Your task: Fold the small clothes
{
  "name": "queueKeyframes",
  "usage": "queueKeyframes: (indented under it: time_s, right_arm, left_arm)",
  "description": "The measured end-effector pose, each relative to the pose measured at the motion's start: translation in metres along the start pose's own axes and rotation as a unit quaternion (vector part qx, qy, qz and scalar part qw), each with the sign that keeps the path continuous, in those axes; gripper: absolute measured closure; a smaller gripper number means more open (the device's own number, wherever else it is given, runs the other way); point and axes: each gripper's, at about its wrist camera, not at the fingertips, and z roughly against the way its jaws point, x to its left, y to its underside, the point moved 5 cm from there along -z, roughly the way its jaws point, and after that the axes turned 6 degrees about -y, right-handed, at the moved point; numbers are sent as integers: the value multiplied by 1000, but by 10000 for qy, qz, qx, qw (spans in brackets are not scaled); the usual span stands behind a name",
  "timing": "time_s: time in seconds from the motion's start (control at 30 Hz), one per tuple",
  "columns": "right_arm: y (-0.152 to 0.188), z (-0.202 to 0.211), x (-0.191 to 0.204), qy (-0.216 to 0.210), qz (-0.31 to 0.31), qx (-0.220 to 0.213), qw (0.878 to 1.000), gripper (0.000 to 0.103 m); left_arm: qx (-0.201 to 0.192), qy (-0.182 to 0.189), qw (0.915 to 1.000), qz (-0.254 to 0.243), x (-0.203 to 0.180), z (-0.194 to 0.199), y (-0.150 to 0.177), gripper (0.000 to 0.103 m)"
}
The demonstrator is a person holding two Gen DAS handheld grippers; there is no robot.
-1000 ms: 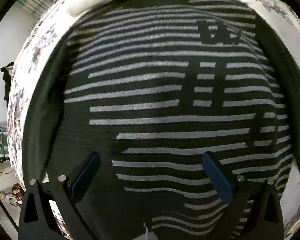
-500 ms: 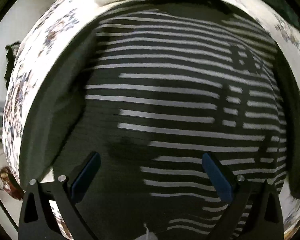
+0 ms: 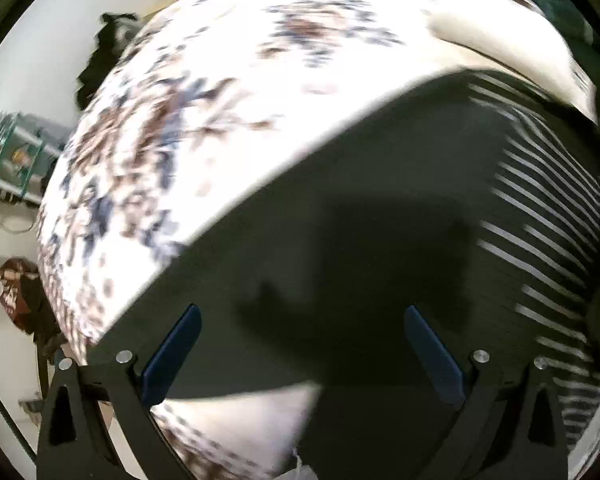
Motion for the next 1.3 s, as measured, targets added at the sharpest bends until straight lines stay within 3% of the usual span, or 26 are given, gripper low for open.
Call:
queueKeyframes:
  time_s: [0.1, 0.2, 0.27, 0.33, 0.4, 0.47, 0.53, 0.57, 0.67, 0.7, 0.77, 0.87, 0.9, 0.93, 0.97, 1.03, 1.1, 1.17, 1.23, 1.3]
  right_arm:
    - [26, -66, 79, 2, 789, 534, 9955, 92]
    - [55, -115, 105, 86, 989, 1267, 9870, 90]
    - [72, -129, 95, -178, 639, 1827, 9809, 72]
    - [72, -119, 74, -522, 86, 1915, 9801, 52]
    - [76, -80, 34, -838, -551, 1702, 9803, 49]
    - [80, -30, -25, -634, -1139, 1354, 9822, 49]
    - [88, 11, -86, -135, -1595, 1070, 9813, 49]
    - [97, 36, -128, 313, -1889, 931, 9771, 49]
    - [135, 83, -234, 1592, -2444, 884, 9524, 48]
    - [147, 90, -260, 1833, -2566, 954, 9442, 48]
    - [172, 87, -306, 1817, -2735, 1171, 9373, 48]
    - [178, 71, -326, 1468, -2432, 1280, 9502, 49]
    - [177, 65, -329, 1359, -2296, 1273, 9553, 49]
    - [175, 60, -329, 1229, -2207, 1198, 9601, 57]
    - [173, 55, -328, 1125, -2104, 1108, 9648, 81]
    - [169, 49, -327, 1203, -1942, 915, 9692, 97]
    - [169, 55, -333, 1467, -2110, 545, 9649, 97]
    - [175, 74, -345, 1727, -2606, 29, 9499, 98]
    - [188, 81, -352, 1773, -3081, -157, 9346, 98]
    - [204, 75, -355, 1674, -3297, -71, 9291, 98]
  left_arm:
    - [-14, 42, 9999, 137, 25, -8, -6, 0]
    - [-5, 192, 9998, 98, 35, -12, -14, 0]
    - [-34, 428, 9991, -2, 30, -10, -21, 0]
    - [-98, 649, 9978, -132, 17, -3, -29, 0]
    - [-134, 863, 9958, -279, 3, 2, -36, 0]
    - [-206, 1052, 9927, -556, -23, 9, -46, 0]
    - [-273, 1169, 9895, -799, -48, 15, -53, 0]
    - [-277, 1202, 9885, -879, -58, 17, -56, 0]
    - [-230, 1264, 9862, -1042, -82, 19, -61, 0]
    - [-226, 1235, 9859, -1102, -88, 20, -61, 0]
    - [-237, 1161, 9858, -1191, -94, 21, -59, 0]
    - [-218, 955, 9867, -1301, -101, 19, -56, 0]
    - [-191, 903, 9872, -1300, -102, 17, -55, 0]
    - [-170, 860, 9877, -1295, -102, 15, -55, 0]
    - [-144, 822, 9881, -1289, -104, 14, -55, 0]
    - [-115, 746, 9893, -1245, -105, 14, -56, 0]
    - [-111, 727, 9901, -1199, -107, 16, -58, 0]
    - [-132, 707, 9911, -1121, -107, 18, -63, 0]
    - [-157, 705, 9916, -1069, -107, 19, -68, 0]
    - [-137, 729, 9914, -1076, -110, 16, -73, 0]
